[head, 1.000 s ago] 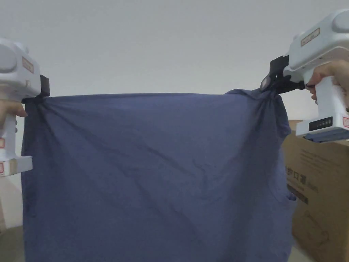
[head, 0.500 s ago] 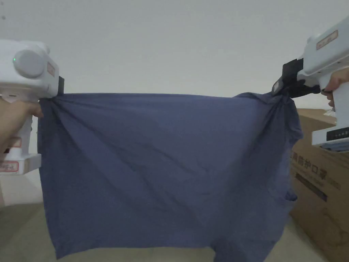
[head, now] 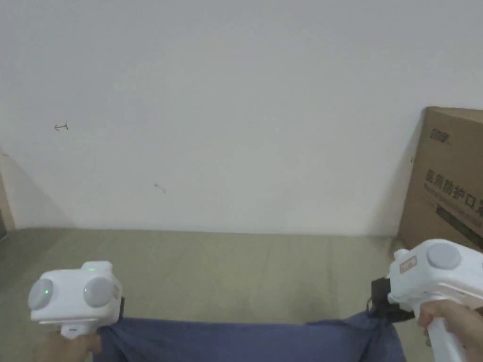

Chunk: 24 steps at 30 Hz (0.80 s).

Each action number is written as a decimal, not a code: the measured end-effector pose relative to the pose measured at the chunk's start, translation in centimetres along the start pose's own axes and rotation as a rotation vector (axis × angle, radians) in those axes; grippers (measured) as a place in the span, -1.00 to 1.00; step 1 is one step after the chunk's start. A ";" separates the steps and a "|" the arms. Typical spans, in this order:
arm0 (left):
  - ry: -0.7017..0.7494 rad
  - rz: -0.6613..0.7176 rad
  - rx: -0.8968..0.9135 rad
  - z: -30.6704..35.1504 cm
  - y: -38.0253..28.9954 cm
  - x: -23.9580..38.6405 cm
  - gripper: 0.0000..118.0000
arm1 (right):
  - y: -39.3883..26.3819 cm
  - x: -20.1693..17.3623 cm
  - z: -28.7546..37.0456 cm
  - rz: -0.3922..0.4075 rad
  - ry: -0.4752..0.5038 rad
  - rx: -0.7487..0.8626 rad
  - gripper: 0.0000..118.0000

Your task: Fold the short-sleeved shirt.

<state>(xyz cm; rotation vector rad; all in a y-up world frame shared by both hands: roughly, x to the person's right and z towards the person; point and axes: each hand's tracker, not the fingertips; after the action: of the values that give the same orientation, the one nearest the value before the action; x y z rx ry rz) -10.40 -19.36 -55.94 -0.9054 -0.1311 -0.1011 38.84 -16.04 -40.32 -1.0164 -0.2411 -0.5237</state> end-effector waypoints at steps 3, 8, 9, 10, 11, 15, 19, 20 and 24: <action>-0.001 -0.019 -0.110 -3.6 -4.4 -0.3 -0.97 | -3.7 2.3 -4.6 -0.040 -0.028 -0.104 -0.83; -0.043 -0.019 -0.084 -2.2 -8.7 -3.3 -0.97 | -10.2 5.2 -3.6 0.016 0.034 -0.088 -0.83; -0.043 -0.019 -0.086 -1.5 -9.3 -3.8 -0.97 | -11.3 6.0 -3.0 -0.024 0.056 -0.090 -0.83; -0.039 -0.019 -0.086 -0.6 -10.2 -4.4 -0.97 | -13.0 6.5 -2.0 -0.062 0.076 -0.079 -0.83; -0.057 -0.035 -0.082 0.3 -11.0 -4.9 -0.97 | -14.6 7.1 -1.4 -0.086 0.101 -0.077 -0.83; -0.072 -0.125 -0.070 5.6 -15.7 -5.4 -0.97 | -21.8 7.9 1.9 -0.055 0.104 -0.082 -0.83; -0.057 -0.146 -0.065 10.8 -21.5 -7.4 -0.97 | -29.3 8.9 6.1 -0.018 0.104 -0.077 -0.83; -0.061 -0.143 -0.070 11.9 -23.0 -8.1 -0.97 | -31.3 9.4 7.1 -0.022 0.112 -0.070 -0.83; -0.060 -0.130 -0.102 16.2 -29.2 -9.7 -0.97 | -38.4 10.7 10.0 -0.074 0.140 -0.082 -0.83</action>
<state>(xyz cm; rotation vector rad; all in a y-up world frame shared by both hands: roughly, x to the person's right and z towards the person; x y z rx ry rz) -25.27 -24.17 -24.86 -1.0022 -0.2420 -0.2029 28.46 -26.73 -2.05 -1.0481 -0.1342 -0.6741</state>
